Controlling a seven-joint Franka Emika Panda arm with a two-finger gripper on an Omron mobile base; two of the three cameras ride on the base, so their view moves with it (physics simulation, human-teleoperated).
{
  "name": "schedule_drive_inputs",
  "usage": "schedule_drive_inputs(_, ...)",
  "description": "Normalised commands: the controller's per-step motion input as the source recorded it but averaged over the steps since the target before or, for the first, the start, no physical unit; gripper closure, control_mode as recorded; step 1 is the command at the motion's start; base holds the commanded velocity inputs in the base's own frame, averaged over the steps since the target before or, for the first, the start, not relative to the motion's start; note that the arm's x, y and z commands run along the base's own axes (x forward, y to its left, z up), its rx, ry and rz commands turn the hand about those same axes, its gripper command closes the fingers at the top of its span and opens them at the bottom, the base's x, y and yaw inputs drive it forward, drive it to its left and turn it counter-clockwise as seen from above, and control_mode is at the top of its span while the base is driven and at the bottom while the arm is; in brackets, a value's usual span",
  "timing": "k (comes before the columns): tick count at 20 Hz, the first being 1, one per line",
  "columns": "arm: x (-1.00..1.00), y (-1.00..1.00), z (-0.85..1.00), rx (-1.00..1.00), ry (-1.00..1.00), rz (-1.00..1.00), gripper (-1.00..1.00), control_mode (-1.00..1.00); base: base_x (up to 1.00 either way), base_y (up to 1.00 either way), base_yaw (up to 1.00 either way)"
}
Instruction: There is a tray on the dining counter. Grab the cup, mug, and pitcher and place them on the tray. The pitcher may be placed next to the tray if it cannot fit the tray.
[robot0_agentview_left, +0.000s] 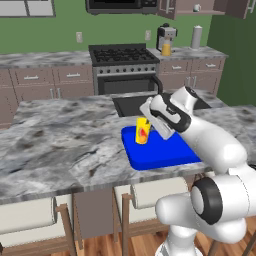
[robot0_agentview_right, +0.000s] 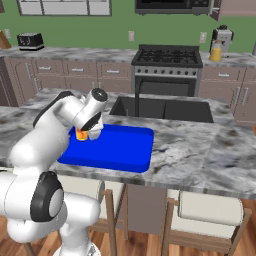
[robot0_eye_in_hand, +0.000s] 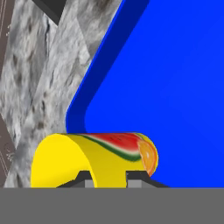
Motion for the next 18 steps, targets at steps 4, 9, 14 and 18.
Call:
schedule_drive_inputs(4, 0.23, 0.0, -0.04, 0.0, 0.0, 0.0, 1.0, -1.0, 0.0, 0.0, 0.0)
schedule_drive_inputs(9, 0.14, 0.0, -0.14, 0.0, 0.0, 0.0, 1.0, -1.0, 0.0, 0.0, 0.0)
schedule_drive_inputs(14, 0.07, 0.04, -0.21, -0.01, 0.0, 0.0, 1.0, -1.0, 0.0, 0.0, 0.0)
schedule_drive_inputs(18, 0.04, 0.08, -0.2, -0.02, 0.0, 0.0, 1.0, -1.0, 0.0, 0.0, 0.0)
